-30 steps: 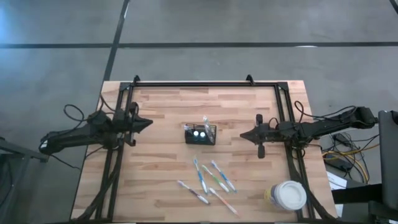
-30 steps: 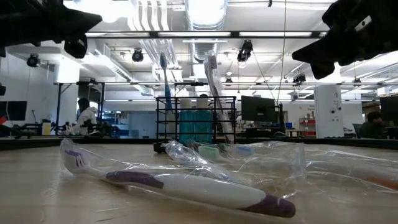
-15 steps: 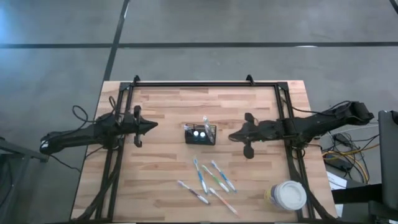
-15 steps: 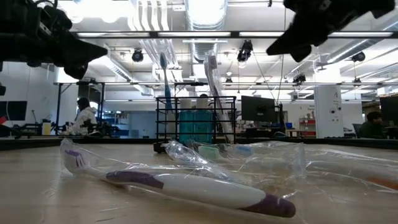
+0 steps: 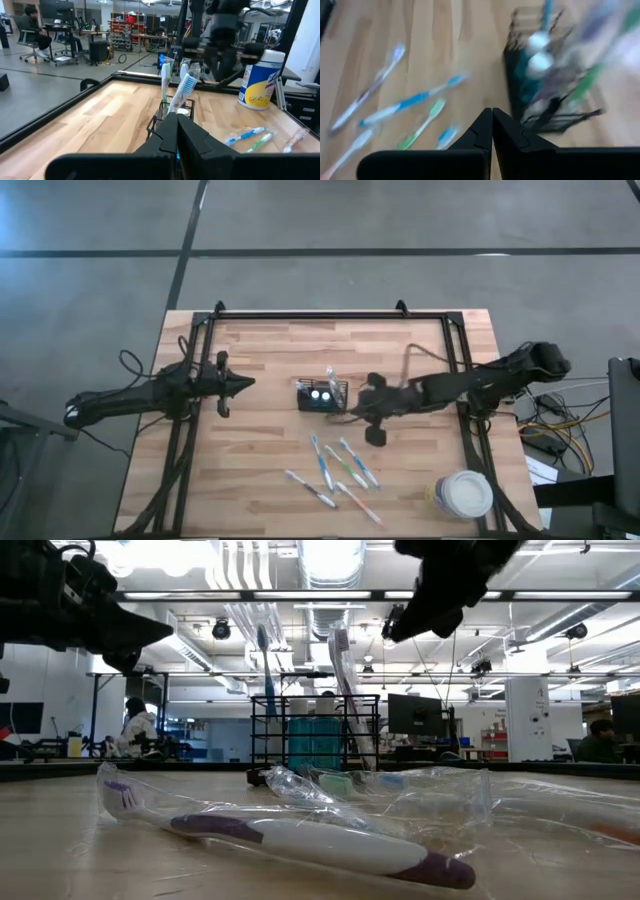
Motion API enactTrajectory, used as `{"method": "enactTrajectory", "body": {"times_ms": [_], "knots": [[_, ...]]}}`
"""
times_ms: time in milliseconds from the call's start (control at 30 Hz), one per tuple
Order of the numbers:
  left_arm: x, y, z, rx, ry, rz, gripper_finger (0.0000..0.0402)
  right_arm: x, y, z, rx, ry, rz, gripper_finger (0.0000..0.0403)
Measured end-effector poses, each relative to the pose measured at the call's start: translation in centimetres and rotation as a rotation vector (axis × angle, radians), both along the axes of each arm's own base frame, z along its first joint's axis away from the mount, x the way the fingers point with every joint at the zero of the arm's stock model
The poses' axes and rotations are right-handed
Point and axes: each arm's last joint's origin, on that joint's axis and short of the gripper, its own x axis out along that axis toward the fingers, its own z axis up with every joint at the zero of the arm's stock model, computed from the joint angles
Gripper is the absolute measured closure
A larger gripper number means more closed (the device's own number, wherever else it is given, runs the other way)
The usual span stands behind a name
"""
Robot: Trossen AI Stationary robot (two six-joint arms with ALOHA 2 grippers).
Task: Pick & Place toothbrushing station
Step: Put the green toothbrush into the black wire organizer
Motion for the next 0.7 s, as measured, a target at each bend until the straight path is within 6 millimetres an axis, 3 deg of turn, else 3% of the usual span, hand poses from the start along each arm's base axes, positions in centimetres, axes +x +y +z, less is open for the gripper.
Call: {"method": "enactTrajectory", "body": {"times_ms": [167, 400, 700], "knots": [[0.0, 0.0, -0.2, -0.001, 0.007, 0.000, 0.0396, 3.2, 2.3, -0.6, -0.006, 0.255, 0.000, 0.0394], [0.0, 0.0, -0.7, -0.006, 0.029, 0.000, 0.0396, 7.9, 6.2, -2.3, 0.139, 0.347, 0.193, 0.0394], [0.0, 0.0, -0.7, 0.002, 0.033, -0.001, 0.0396, 10.1, 8.5, -5.1, 0.197, 0.443, 0.221, 0.0379]]}}
